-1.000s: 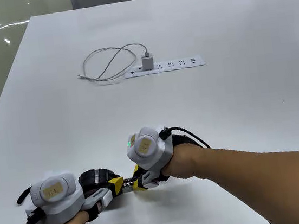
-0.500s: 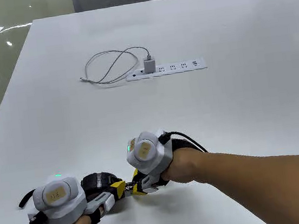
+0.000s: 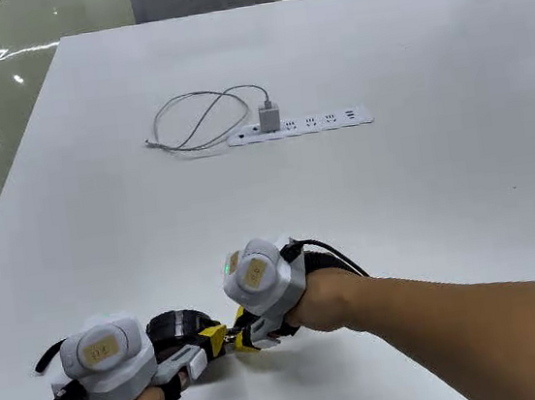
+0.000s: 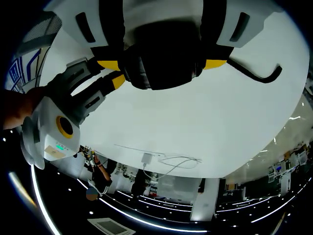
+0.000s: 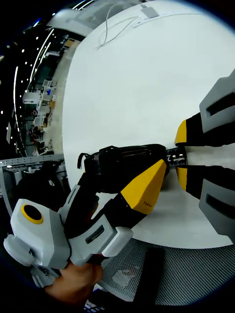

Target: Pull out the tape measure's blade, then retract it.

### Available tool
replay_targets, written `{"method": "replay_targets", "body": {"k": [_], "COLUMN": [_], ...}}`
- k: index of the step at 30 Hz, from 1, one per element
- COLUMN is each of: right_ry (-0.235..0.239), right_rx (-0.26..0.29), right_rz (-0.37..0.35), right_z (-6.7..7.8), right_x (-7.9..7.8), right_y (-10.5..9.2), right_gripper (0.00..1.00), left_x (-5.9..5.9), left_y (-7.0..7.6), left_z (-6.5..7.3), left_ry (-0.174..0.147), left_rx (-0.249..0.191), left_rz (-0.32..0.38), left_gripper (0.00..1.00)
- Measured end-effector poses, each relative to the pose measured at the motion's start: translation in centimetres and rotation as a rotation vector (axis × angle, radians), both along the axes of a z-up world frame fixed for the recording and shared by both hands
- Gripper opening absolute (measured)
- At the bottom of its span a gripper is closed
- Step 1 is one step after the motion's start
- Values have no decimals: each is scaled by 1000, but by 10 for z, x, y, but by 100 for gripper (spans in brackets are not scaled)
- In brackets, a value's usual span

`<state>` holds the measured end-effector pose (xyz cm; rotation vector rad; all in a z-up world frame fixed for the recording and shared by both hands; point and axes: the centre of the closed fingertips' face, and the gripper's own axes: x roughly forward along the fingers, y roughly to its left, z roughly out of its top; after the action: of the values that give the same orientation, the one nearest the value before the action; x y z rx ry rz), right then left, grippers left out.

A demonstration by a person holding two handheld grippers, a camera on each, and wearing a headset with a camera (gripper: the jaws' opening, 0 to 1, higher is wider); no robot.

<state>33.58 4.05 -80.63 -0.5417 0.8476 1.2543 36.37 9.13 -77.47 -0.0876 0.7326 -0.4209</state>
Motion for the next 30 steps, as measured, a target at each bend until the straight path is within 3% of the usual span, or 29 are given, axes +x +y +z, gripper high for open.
{"method": "replay_targets", "body": {"k": [30], "right_ry": [-21], "right_rx": [11], "right_rz": [30], "right_z": [-1], "right_x": [2], "right_y": [9], "right_gripper": [10], "left_x": [0], "left_y": [0], "left_z": [1], "left_ry": [1], "left_rx": [-3], "left_rz": [1], "left_gripper": [58]}}
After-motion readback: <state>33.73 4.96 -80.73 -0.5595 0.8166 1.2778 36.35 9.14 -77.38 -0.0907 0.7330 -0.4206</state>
